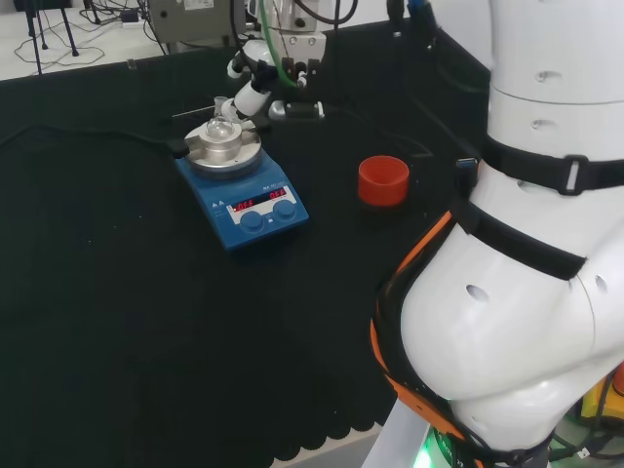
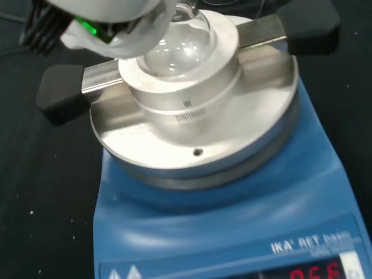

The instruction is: Turn on the heater.

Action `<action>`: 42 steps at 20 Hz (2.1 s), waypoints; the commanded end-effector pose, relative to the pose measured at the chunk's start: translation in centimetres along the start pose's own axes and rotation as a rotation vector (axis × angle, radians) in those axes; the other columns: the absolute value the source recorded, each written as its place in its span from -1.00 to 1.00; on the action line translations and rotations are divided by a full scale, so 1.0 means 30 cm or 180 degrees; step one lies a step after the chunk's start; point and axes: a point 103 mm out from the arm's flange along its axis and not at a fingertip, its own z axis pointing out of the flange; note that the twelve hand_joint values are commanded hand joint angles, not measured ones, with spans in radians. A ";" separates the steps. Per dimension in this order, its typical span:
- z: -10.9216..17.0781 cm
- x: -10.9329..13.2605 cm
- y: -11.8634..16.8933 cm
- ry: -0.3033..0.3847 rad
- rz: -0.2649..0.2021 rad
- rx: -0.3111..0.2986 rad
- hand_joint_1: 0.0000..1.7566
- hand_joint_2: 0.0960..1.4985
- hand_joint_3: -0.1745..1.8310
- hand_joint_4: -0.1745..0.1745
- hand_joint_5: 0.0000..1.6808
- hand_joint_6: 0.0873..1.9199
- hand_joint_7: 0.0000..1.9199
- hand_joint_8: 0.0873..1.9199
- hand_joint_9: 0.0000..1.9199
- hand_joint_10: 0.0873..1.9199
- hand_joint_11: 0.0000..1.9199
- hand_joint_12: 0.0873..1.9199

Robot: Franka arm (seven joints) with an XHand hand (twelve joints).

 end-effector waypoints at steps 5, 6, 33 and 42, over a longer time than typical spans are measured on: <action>-0.045 -0.073 -0.229 -0.0033 0.0212 -0.0112 -0.05 -0.31 -0.19 -0.17 -0.69 -1.00 -0.81 -0.31 -0.58 -0.26 -0.85 0.40; -0.044 -0.072 -0.251 -0.0027 0.0226 -0.0108 -0.05 -0.30 -0.19 -0.17 -0.69 -1.00 -0.79 -0.30 -0.57 -0.26 -0.85 0.40; 0.106 -0.012 -0.558 -0.0462 0.0395 0.1150 0.50 -0.08 0.01 -0.36 -0.87 -1.00 0.57 0.64 0.80 0.30 0.84 0.15; 0.186 0.036 -0.531 -0.0541 0.0333 0.1935 0.70 -0.22 0.28 -0.21 -0.96 -1.00 0.66 0.76 0.85 0.45 0.74 0.42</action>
